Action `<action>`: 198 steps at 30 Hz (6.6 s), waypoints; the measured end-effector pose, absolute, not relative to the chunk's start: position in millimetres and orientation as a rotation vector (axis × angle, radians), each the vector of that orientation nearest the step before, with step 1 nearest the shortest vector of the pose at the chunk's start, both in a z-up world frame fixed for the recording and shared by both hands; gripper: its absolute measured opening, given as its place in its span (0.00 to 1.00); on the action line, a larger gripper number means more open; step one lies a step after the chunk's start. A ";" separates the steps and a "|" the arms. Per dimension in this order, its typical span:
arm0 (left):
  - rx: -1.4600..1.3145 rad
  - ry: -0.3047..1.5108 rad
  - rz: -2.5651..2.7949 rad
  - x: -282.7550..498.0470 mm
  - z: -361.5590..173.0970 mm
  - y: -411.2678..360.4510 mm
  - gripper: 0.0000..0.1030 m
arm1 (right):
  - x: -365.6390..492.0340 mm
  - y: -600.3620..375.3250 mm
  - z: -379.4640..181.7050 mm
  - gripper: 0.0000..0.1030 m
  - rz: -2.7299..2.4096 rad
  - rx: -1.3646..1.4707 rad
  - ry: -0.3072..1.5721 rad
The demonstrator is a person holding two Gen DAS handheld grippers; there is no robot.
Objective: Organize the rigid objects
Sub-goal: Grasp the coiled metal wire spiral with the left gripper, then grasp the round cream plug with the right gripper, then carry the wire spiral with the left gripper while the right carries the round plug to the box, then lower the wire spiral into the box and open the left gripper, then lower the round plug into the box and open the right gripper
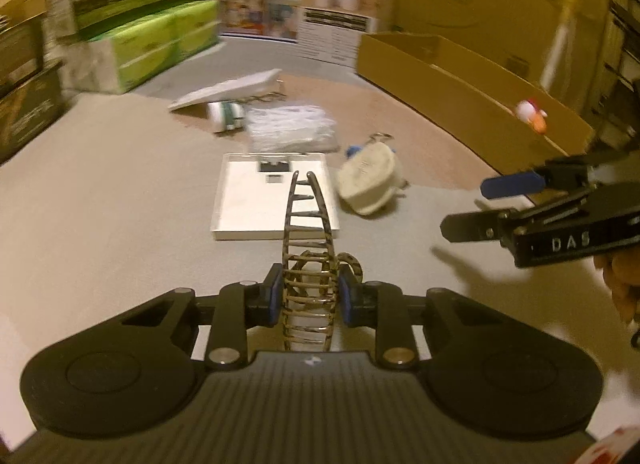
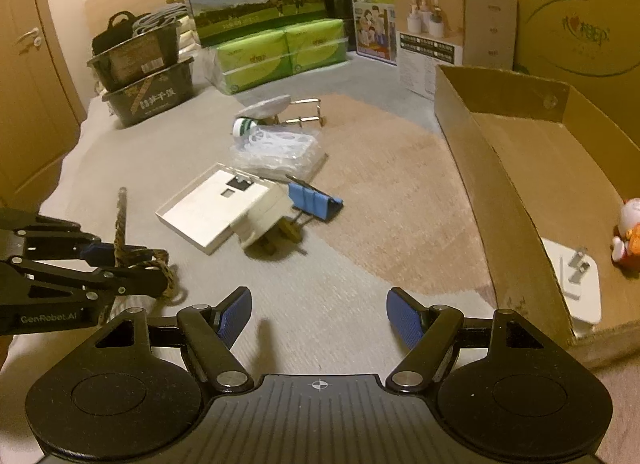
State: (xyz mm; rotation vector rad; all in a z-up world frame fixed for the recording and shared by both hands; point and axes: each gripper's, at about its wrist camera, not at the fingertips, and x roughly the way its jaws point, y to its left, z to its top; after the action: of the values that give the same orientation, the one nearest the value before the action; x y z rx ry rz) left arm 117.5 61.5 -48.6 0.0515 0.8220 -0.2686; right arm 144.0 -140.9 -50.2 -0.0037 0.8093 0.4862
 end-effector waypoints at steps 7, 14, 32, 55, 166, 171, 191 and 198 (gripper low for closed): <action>0.007 0.787 -0.184 117.8 -37.5 71.8 0.24 | 156.9 -117.1 -48.5 0.72 0.561 -0.093 0.748; -0.004 0.758 -0.167 123.8 -30.2 74.6 0.24 | 175.4 -91.2 -52.4 0.65 0.649 -0.214 0.676; -0.019 0.769 -0.161 122.4 -32.5 67.3 0.24 | 174.5 -83.6 -58.6 0.45 0.695 -0.320 0.675; -0.045 0.754 -0.165 69.3 -1.4 3.7 0.24 | 95.7 -183.1 -9.7 0.45 0.503 0.014 0.749; -0.042 0.698 -0.311 256.3 24.5 -177.3 0.32 | 227.0 -365.8 10.5 0.45 0.266 0.079 0.699; -0.053 0.690 -0.284 241.0 31.4 -161.8 0.32 | 223.2 -363.0 14.3 0.45 0.272 0.082 0.691; -0.083 0.701 -0.230 212.4 25.5 -132.7 0.45 | 226.7 -348.9 13.5 0.78 0.305 0.115 0.666; -0.077 0.706 -0.218 188.2 26.7 -122.7 0.53 | 199.8 -358.6 26.8 0.81 0.266 0.174 0.632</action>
State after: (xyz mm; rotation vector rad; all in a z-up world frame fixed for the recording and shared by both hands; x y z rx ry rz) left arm 188.2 -122.7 26.7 -0.0769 0.7056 -0.2176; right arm 199.8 -358.6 26.8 0.1743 0.6322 0.2662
